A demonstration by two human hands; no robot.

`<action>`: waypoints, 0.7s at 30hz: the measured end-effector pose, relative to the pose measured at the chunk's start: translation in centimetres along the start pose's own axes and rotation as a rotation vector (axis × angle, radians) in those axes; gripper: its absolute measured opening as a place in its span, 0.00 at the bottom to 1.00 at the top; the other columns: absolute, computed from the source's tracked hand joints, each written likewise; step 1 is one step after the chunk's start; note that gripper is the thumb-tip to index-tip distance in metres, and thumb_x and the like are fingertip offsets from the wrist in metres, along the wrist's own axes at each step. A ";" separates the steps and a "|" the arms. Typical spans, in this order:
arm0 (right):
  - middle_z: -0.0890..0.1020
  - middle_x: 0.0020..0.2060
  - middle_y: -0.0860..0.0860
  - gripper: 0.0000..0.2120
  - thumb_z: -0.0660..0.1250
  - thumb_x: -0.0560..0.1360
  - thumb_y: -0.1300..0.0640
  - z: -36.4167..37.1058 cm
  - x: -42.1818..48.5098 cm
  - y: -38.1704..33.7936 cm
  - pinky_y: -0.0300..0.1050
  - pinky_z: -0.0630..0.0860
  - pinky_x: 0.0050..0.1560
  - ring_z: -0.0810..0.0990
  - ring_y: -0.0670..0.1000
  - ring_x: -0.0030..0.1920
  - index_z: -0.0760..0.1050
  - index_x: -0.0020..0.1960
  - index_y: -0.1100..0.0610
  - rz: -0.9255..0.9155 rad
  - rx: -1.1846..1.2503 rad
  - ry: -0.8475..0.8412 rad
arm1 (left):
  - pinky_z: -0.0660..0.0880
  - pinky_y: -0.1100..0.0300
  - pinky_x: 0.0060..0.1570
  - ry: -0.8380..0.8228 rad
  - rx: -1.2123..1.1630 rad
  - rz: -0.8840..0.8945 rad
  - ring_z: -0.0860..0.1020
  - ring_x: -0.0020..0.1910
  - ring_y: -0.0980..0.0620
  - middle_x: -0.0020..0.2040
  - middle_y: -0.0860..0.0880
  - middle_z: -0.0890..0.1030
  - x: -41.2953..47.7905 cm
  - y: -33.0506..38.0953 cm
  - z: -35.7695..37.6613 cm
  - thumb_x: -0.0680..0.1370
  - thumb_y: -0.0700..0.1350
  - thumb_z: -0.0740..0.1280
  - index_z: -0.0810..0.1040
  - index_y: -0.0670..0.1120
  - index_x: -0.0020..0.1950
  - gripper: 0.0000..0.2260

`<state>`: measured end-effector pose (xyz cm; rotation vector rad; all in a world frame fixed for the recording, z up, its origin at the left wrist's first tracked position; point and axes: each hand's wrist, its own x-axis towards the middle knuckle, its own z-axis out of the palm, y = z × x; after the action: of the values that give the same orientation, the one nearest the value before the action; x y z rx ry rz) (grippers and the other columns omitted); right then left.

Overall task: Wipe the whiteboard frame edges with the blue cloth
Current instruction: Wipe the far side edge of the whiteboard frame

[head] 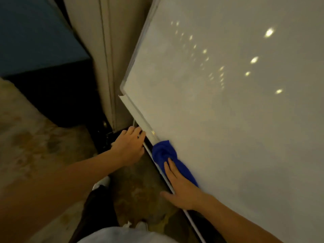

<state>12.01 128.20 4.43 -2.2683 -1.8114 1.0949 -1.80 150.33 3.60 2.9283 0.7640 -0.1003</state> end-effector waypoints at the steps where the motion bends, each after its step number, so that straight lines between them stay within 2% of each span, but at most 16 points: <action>1: 0.33 0.77 0.46 0.45 0.61 0.76 0.39 -0.6 1.6 -0.6 0.40 0.45 0.73 0.38 0.44 0.75 0.33 0.77 0.51 -0.002 0.024 -0.013 | 0.70 0.44 0.63 -0.034 -0.038 -0.074 0.67 0.68 0.39 0.72 0.40 0.69 -0.7 0.2 0.6 0.76 0.54 0.60 0.65 0.43 0.72 0.27; 4: 0.41 0.79 0.51 0.41 0.62 0.78 0.46 -3.6 9.7 -3.0 0.41 0.45 0.73 0.43 0.50 0.78 0.38 0.78 0.53 0.009 0.118 -0.019 | 0.69 0.42 0.63 -0.048 -0.051 -0.184 0.65 0.70 0.37 0.74 0.38 0.66 -1.8 -0.1 1.8 0.76 0.54 0.61 0.62 0.40 0.74 0.30; 7: 0.55 0.78 0.55 0.33 0.59 0.79 0.55 -8.7 18.5 -5.8 0.48 0.55 0.74 0.57 0.56 0.77 0.46 0.79 0.53 0.065 0.231 0.021 | 0.70 0.43 0.62 -0.030 -0.056 -0.204 0.66 0.69 0.37 0.74 0.38 0.65 -0.6 -1.4 1.3 0.75 0.56 0.61 0.62 0.41 0.74 0.32; 10: 0.63 0.75 0.59 0.30 0.57 0.80 0.63 -12.4 24.0 -8.0 0.53 0.61 0.74 0.64 0.57 0.74 0.49 0.78 0.58 0.100 0.363 0.012 | 0.69 0.43 0.63 -0.022 -0.114 -0.210 0.65 0.69 0.37 0.74 0.38 0.64 1.0 -3.7 0.4 0.75 0.58 0.59 0.60 0.42 0.75 0.33; 11: 0.67 0.74 0.59 0.29 0.58 0.79 0.64 -13.0 24.4 -8.0 0.53 0.64 0.73 0.67 0.57 0.73 0.52 0.78 0.59 0.093 0.321 0.032 | 0.68 0.43 0.64 -0.022 -0.137 -0.206 0.64 0.71 0.37 0.75 0.38 0.62 1.5 -4.5 0.3 0.76 0.58 0.59 0.59 0.42 0.76 0.33; 14: 0.76 0.66 0.58 0.27 0.62 0.77 0.63 -13.1 21.9 -7.8 0.50 0.69 0.69 0.76 0.56 0.65 0.62 0.75 0.58 -0.010 -0.053 0.178 | 0.66 0.43 0.68 -0.006 -0.190 -0.173 0.61 0.73 0.38 0.77 0.39 0.60 2.9 -7.9 0.2 0.77 0.57 0.59 0.55 0.42 0.77 0.33; 15: 0.74 0.69 0.59 0.28 0.63 0.76 0.63 -12.4 20.3 -7.5 0.48 0.67 0.71 0.74 0.56 0.67 0.61 0.75 0.58 -0.061 -0.149 0.168 | 0.65 0.43 0.68 -0.004 -0.213 -0.160 0.61 0.74 0.39 0.77 0.40 0.59 3.4 -8.9 0.3 0.77 0.56 0.59 0.55 0.42 0.77 0.33; 17: 0.59 0.77 0.58 0.33 0.63 0.77 0.58 -10.5 16.9 -6.8 0.49 0.55 0.76 0.57 0.57 0.77 0.53 0.78 0.59 -0.150 -0.303 0.041 | 0.64 0.43 0.68 -0.023 -0.231 -0.121 0.59 0.75 0.39 0.78 0.40 0.58 4.1 -10.1 0.5 0.78 0.55 0.59 0.54 0.42 0.77 0.32; 19: 0.46 0.79 0.57 0.38 0.62 0.78 0.49 -8.9 15.3 -6.3 0.52 0.46 0.78 0.42 0.57 0.78 0.45 0.78 0.59 -0.177 -0.422 -0.063 | 0.64 0.44 0.69 -0.039 -0.244 -0.077 0.58 0.75 0.39 0.78 0.40 0.57 5.1 -11.1 1.0 0.78 0.55 0.59 0.54 0.41 0.77 0.32; 21: 0.42 0.78 0.57 0.40 0.60 0.78 0.44 -8.3 15.7 -6.6 0.51 0.42 0.78 0.38 0.56 0.78 0.42 0.78 0.60 -0.141 -0.434 -0.089 | 0.64 0.44 0.69 -0.040 -0.254 -0.053 0.56 0.76 0.38 0.79 0.40 0.56 5.7 -11.4 1.5 0.78 0.54 0.59 0.53 0.42 0.77 0.33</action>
<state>12.00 147.06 5.83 -2.2767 -2.4039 0.8602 -2.53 162.80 0.55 2.6598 0.7846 -0.0613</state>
